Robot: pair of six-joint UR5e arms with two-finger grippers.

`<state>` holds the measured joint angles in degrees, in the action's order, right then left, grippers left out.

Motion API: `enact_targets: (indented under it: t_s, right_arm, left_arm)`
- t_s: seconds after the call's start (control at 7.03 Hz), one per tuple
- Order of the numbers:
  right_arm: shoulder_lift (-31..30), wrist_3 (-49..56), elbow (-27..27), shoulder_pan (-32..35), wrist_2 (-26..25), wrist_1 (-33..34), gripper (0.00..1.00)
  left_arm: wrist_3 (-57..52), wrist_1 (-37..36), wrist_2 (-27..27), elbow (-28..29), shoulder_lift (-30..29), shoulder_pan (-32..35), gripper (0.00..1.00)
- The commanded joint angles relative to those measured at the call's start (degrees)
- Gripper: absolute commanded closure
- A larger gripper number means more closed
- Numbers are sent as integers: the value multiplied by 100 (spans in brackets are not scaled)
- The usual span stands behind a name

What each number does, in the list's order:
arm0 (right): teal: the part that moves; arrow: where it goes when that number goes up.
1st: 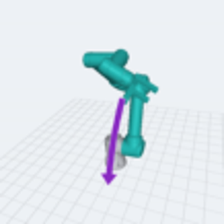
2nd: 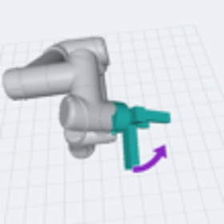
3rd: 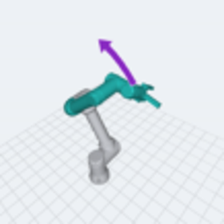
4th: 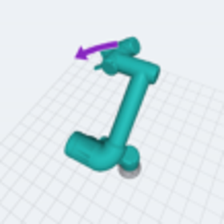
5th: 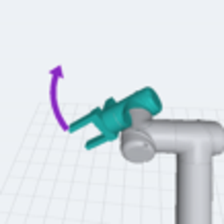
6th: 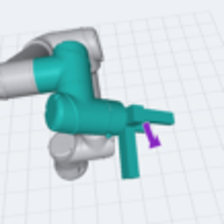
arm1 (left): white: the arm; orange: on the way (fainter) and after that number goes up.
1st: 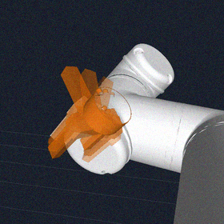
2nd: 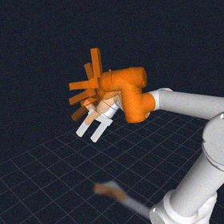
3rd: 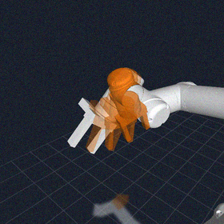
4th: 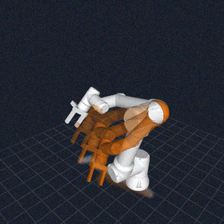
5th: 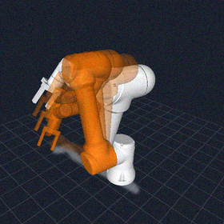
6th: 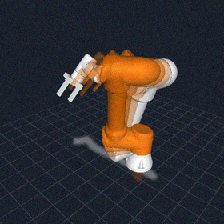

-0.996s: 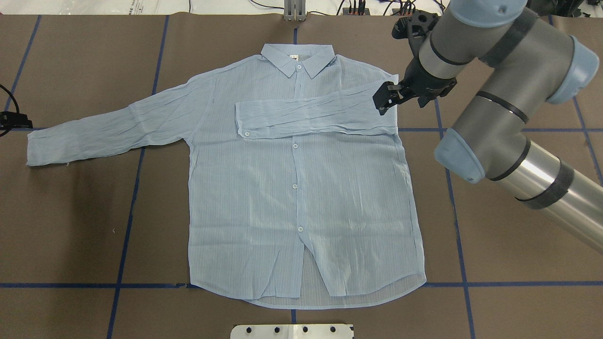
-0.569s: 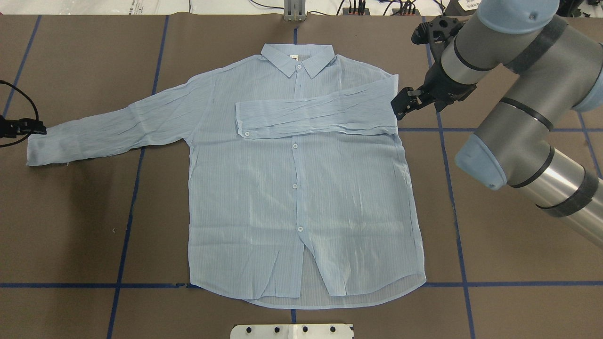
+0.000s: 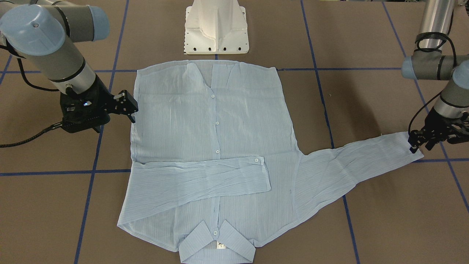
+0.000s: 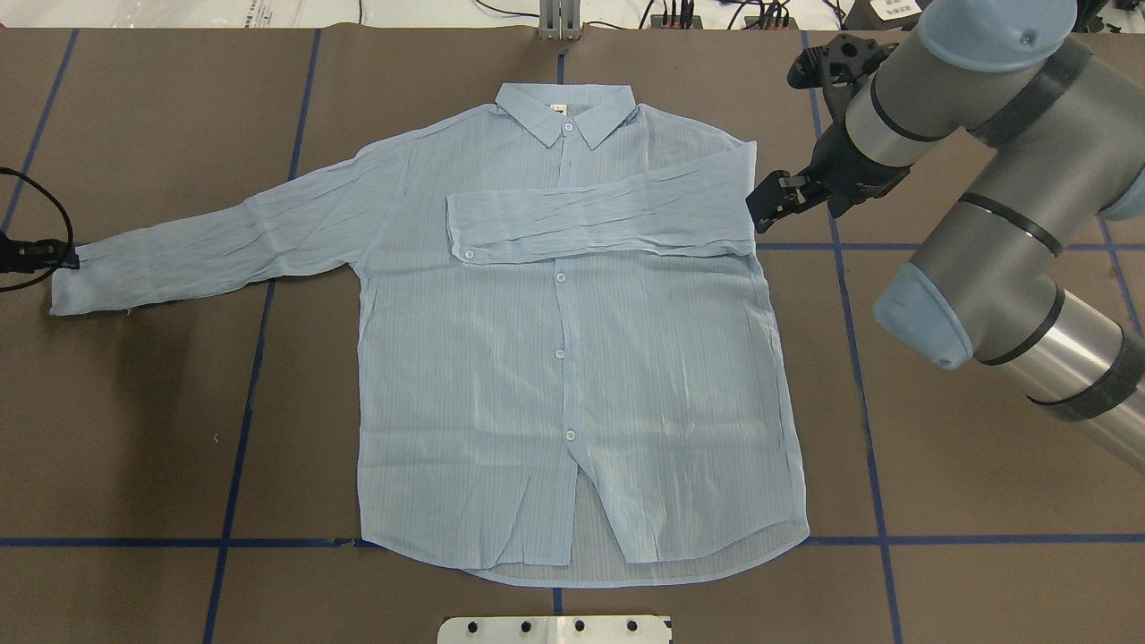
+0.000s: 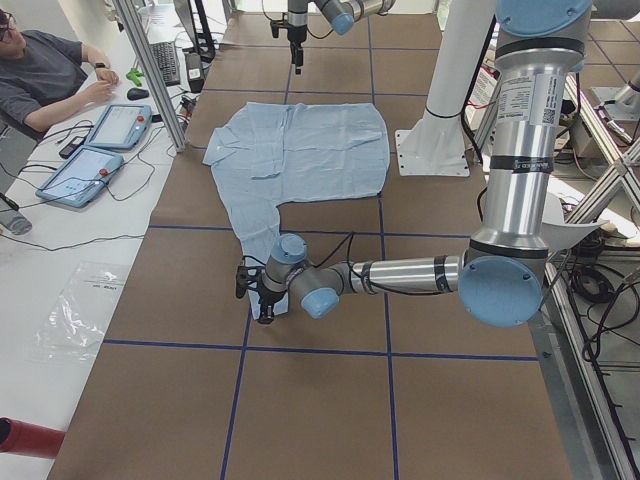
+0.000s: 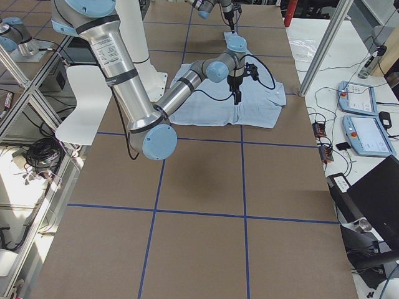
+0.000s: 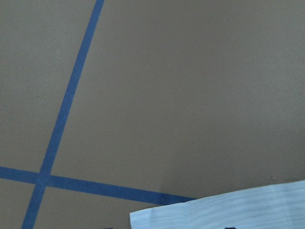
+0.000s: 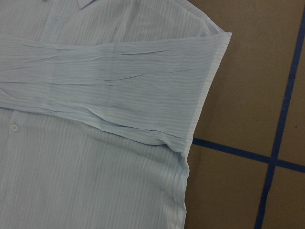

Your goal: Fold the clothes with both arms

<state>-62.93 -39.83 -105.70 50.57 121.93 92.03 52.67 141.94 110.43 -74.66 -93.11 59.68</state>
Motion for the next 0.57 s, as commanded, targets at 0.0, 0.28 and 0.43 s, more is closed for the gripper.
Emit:
enact_targets:
  t_s: [0.0, 0.28, 0.43]
  right_arm:
    - [9, -7, -38, -3, -2, 8, 0]
    - [26, -16, -47, -3, -11, 8, 0]
    - [26, -24, -38, -3, -20, 8, 0]
  left_arm:
    - [-20, 0, 5, 57, -15, 0, 41]
    - [-11, 0, 5, 30, -23, 0, 65]
    - [-11, 0, 5, 30, -32, 0, 81]
